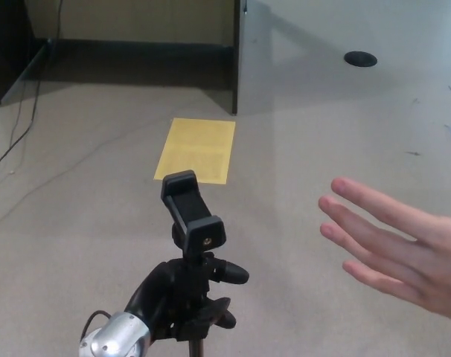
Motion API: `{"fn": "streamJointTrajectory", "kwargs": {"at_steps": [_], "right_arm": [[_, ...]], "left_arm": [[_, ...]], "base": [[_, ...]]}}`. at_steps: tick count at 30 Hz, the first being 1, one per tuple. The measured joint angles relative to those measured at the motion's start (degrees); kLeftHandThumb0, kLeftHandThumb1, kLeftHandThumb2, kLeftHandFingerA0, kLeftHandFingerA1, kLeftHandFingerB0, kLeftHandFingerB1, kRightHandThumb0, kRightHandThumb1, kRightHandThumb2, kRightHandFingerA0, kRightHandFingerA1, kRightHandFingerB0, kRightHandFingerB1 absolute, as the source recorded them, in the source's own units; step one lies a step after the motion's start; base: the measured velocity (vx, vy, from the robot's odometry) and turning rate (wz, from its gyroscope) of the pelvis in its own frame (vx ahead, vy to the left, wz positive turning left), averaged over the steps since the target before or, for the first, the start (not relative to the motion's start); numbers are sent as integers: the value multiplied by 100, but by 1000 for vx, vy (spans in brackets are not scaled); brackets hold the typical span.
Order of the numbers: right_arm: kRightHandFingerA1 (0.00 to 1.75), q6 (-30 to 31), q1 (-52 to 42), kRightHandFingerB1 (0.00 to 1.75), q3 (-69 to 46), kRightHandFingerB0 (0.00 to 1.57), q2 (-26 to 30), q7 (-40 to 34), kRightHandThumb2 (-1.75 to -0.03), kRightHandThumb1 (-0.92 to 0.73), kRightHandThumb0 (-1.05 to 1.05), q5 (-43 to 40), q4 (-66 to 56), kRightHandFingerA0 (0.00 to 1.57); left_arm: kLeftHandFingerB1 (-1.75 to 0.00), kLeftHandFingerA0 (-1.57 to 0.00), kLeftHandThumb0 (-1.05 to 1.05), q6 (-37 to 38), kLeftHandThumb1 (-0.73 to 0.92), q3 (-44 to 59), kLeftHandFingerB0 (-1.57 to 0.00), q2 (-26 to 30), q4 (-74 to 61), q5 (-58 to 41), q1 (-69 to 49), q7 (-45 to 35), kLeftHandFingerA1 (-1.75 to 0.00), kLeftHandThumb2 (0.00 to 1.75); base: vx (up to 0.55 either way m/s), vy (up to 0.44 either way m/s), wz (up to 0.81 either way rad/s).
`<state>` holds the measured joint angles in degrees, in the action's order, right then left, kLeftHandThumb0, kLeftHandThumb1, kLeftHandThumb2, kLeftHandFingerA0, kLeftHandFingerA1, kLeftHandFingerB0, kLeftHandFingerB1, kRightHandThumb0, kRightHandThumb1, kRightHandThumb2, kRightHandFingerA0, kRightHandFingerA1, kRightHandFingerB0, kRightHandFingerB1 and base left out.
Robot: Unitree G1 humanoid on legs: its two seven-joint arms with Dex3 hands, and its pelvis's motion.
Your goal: There is a tripod standing in front of the robot and the robot extends its left arm to grab it. It lifts the tripod and passes it to a person.
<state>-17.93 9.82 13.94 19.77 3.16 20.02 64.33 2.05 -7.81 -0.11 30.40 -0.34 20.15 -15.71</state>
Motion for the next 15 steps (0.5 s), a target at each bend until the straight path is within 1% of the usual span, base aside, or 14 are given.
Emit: {"fn": "streamJointTrajectory", "kwargs": {"at_steps": [2,4,7,8,11,14,15], "right_arm": [[44,3,2,36,-1,46,2,17,-61,-73,-42,-1,0,64],[44,14,6,36,-4,46,10,44,-61,-73,-41,-2,-2,64],[45,42,36,36,-1,46,25,62,-61,-72,-41,-1,1,66],[45,51,54,36,7,46,28,65,-62,-73,-41,1,1,65],[44,59,86,36,36,45,34,75,-61,-73,-40,6,-7,64],[43,64,104,36,48,46,38,96,-61,-73,-41,6,-22,64],[43,71,109,36,56,45,40,97,-62,-73,-41,9,-22,63]], "left_arm": [[-96,-77,2,0,89,51,-68,-19,-2,-15,-16,-1,-123,70],[-95,-77,3,0,90,98,-69,-38,-2,-38,-16,-4,-123,70],[-95,-77,2,1,87,162,-71,-65,-1,-53,-16,-4,-120,66],[-92,-80,3,1,87,193,-73,-83,-7,-63,-18,-3,-118,69],[-89,-86,1,1,85,236,-78,-132,-81,-71,-32,2,-113,69],[-91,-88,2,25,85,274,-78,-194,-255,-76,-26,18,-115,70],[-89,-88,1,30,85,293,-77,-209,-325,-87,-17,17,-115,70]], "base": [[0,0,0],[0,0,0],[0,0,0],[0,0,0],[0,0,0],[0,0,0],[0,0,0]]}}
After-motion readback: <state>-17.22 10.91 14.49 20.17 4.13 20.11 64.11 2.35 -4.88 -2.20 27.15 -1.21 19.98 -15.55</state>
